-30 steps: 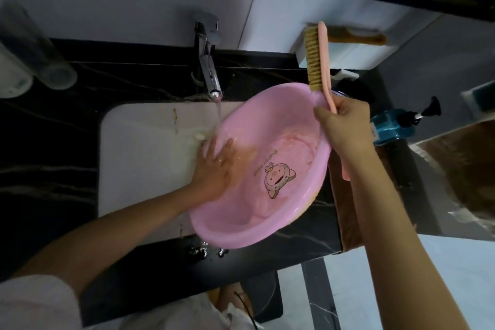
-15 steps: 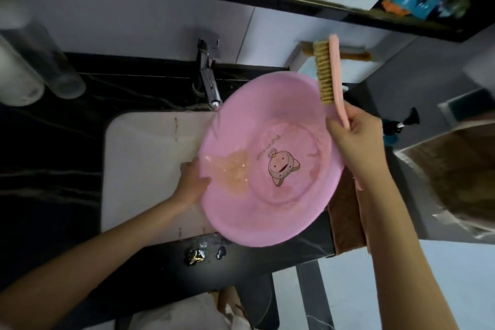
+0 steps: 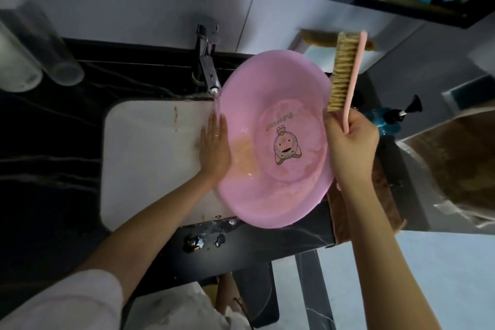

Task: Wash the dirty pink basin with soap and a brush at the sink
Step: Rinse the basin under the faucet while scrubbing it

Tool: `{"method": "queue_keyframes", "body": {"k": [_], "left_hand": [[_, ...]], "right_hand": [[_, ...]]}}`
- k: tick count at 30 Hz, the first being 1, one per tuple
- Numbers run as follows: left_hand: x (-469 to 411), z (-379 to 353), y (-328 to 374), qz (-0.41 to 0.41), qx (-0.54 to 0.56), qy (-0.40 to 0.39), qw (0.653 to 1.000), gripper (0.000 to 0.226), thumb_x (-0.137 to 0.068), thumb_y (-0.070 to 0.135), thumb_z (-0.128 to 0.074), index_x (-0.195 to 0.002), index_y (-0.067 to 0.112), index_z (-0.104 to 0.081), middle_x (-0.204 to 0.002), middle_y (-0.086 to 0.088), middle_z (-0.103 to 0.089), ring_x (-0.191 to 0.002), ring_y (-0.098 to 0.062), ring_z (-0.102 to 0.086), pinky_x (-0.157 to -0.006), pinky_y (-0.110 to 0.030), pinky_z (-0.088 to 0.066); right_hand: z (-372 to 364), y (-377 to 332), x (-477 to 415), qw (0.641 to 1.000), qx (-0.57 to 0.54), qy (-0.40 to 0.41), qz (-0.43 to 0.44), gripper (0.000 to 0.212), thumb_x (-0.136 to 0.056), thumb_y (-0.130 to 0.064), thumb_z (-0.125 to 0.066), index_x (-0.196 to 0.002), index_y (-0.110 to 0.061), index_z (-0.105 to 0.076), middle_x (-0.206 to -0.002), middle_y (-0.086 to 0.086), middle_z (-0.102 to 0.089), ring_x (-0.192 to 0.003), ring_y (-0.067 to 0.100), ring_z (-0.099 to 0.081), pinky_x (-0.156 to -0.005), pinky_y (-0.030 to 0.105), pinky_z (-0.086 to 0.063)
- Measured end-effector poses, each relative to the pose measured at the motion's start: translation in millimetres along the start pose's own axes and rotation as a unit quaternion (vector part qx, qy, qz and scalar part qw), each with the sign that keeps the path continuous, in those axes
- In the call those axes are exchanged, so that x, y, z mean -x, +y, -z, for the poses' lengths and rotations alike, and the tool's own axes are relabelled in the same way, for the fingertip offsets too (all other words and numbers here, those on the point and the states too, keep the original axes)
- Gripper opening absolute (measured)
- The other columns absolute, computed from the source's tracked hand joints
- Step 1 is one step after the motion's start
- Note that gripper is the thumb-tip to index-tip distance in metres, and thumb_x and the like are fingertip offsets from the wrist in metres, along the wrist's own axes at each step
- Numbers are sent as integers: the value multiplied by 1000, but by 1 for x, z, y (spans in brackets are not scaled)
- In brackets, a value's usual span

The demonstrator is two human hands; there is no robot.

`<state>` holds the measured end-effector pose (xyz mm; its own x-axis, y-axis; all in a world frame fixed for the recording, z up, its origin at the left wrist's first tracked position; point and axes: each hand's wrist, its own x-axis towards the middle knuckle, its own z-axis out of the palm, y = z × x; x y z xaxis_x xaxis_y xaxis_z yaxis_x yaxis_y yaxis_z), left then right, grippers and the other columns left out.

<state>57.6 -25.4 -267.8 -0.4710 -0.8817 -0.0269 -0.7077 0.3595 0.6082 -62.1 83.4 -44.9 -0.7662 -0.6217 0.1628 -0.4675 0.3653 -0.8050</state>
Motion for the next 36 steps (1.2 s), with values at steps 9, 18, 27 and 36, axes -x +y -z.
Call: {"method": "queue_keyframes", "body": {"k": [9, 18, 27, 36], "left_hand": [[40, -23, 28, -104, -139, -231, 957, 62, -99, 32, -16, -146, 11, 19, -155, -10, 20, -142, -24, 21, -115, -42, 14], [25, -30, 30, -15, -147, -84, 985, 63, -97, 31, -14, -146, 13, 21, -152, -9, 28, -139, -31, 27, -109, -51, 19], [-13, -14, 3, -96, -243, -51, 964, 62, -96, 27, -32, -149, 19, -1, -158, 0, -2, -144, -29, 9, -113, -49, 13], [51, -28, 32, -81, -131, -208, 966, 59, -99, 27, -17, -148, 10, 11, -157, -10, 13, -144, -25, 15, -118, -40, 8]], "right_hand": [[-6, -11, 10, 999, -8, 17, 44, 42, -86, -13, -59, -52, -18, -35, -46, -5, -31, -38, 4, -29, -42, 14, -24], [-4, -5, 15, 998, -3, 23, 51, 42, -86, -11, -57, -52, -17, -33, -46, -3, -31, -38, 6, -31, -41, 14, -24], [-1, 4, 20, 998, 19, 31, 56, 44, -84, -10, -58, -51, -19, -31, -46, -4, -29, -41, 7, -31, -42, 16, -24], [1, 13, 23, 996, 53, 41, 58, 44, -85, -14, -59, -52, -24, -32, -46, -7, -31, -38, 6, -29, -41, 12, -25]]}}
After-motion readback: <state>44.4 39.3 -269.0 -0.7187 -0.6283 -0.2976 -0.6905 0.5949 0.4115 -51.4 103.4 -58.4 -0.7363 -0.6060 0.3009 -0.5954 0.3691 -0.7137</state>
